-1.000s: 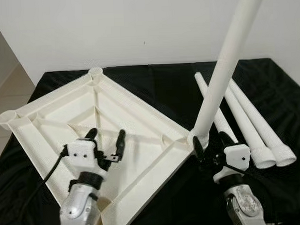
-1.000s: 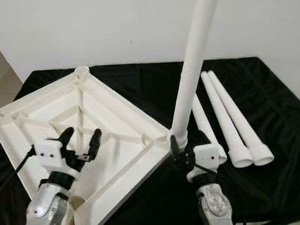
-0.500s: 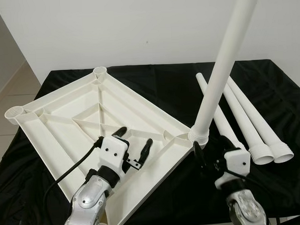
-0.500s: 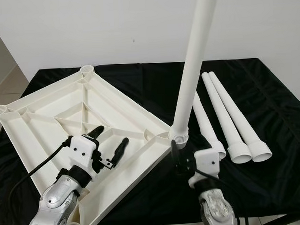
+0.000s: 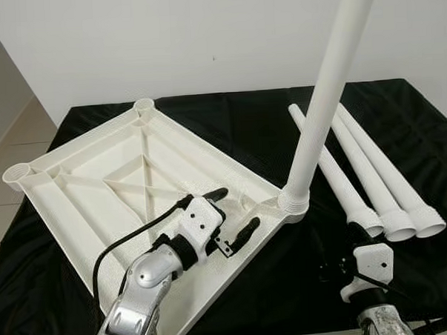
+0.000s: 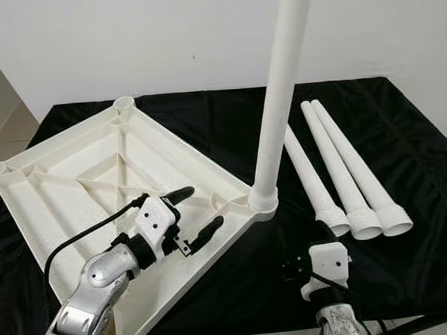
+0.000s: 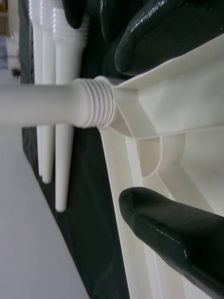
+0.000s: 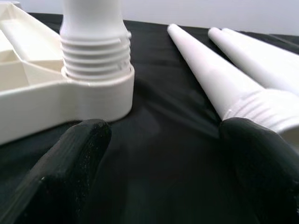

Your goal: Building children table

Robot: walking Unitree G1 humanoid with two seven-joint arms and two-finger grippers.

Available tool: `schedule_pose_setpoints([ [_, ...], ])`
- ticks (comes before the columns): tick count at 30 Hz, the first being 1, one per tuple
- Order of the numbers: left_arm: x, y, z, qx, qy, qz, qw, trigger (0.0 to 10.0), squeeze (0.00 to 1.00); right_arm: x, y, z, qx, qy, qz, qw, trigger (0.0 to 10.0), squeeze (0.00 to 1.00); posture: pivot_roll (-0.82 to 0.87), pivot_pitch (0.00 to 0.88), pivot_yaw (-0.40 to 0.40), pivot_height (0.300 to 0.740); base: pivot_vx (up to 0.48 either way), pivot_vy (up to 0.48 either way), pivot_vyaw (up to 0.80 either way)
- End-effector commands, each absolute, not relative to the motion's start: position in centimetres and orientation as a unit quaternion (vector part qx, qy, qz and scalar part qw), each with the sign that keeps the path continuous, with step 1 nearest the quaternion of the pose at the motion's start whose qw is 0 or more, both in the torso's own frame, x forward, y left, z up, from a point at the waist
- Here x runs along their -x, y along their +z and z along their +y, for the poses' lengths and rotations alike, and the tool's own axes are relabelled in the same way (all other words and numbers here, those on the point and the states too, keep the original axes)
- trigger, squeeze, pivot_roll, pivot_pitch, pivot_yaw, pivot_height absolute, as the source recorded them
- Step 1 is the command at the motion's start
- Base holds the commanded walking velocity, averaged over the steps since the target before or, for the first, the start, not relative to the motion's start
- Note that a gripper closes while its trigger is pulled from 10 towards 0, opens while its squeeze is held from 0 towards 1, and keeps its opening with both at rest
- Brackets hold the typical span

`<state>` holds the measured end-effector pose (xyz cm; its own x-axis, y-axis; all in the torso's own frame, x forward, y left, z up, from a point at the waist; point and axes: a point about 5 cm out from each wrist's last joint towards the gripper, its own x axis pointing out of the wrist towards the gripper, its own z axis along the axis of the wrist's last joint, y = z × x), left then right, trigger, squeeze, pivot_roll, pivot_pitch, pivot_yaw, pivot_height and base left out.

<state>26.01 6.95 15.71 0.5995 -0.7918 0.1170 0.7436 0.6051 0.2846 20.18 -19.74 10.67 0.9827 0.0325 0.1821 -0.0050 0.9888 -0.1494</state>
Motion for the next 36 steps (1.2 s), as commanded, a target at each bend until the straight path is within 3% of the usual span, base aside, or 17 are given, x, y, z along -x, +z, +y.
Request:
schedule_pose_setpoints([
  [1, -26.0, 15.3, 6.6, -0.104, -0.450, -0.106, 0.880, 10.0, 0.00, -19.9, 10.3, -19.9, 0.073, -0.001, -0.090, 0.993, 10.0, 0.00, -0.16, 0.111, 0.100, 0.740, 0.000, 0.000, 0.00],
  [15, -25.2, 14.7, 4.5, -0.091, -0.526, -0.069, 0.843, 10.0, 0.00, -22.7, 13.6, -18.1, 0.067, 0.046, -0.156, 0.984, 10.0, 0.00, -0.17, 0.096, 0.092, 0.740, 0.000, 0.000, 0.00],
  [36, -23.6, 13.9, 3.1, -0.114, -0.593, -0.030, 0.797, 10.0, 0.00, -23.4, 14.0, -18.6, 0.080, 0.048, -0.162, 0.982, 10.0, 0.00, -0.16, 0.100, 0.087, 0.740, 0.000, 0.000, 0.00],
])
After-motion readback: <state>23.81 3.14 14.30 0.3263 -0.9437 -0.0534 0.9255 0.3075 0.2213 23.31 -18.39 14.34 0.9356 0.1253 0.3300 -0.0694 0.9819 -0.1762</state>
